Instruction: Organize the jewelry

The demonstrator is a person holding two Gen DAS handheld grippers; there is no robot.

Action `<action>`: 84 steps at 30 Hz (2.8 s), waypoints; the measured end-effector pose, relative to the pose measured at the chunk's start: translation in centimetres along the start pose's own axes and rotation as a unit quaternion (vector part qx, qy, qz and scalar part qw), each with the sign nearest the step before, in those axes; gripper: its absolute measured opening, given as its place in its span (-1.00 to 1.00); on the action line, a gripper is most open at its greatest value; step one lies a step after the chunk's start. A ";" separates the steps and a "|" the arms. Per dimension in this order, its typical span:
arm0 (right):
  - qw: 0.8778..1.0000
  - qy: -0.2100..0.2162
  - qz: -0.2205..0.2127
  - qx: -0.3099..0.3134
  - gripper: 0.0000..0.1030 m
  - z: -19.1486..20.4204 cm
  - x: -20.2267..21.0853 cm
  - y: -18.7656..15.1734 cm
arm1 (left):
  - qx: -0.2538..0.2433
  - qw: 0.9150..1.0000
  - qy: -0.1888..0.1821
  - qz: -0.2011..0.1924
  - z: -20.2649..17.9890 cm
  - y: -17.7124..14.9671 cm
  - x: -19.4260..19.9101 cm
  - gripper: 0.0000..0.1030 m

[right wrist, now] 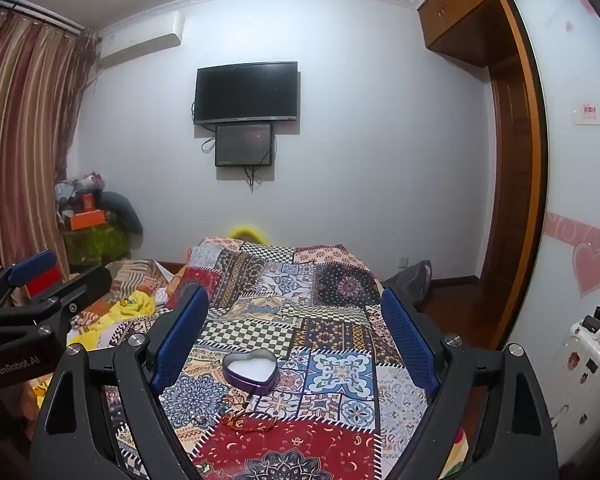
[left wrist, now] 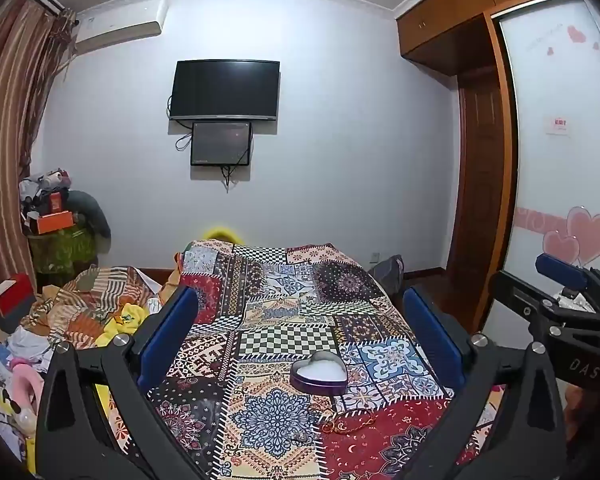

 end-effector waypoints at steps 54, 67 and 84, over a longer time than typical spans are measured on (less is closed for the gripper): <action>1.000 0.000 0.023 0.001 0.67 0.0 -0.4 -0.6 | -0.002 1.000 -0.001 0.017 -0.1 -0.6 -1.1 1.00; 1.000 0.000 0.024 -0.001 0.67 0.1 -0.4 -0.5 | -0.002 1.000 -0.002 0.017 -0.3 -0.7 -1.1 1.00; 1.000 0.001 0.031 -0.004 0.67 0.0 -1.0 -0.8 | -0.003 1.000 -0.002 0.023 -0.1 -0.8 -1.6 1.00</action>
Point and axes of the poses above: each gripper's, at about its wrist camera, not at the fingertips, and x roughly against the way its jaws point, z to its left, y to its top, the point moved 1 cm from there along -x, roughly the way its jaws point, and after that the axes turned 5 degrees about -x, right-handed, at the moved point
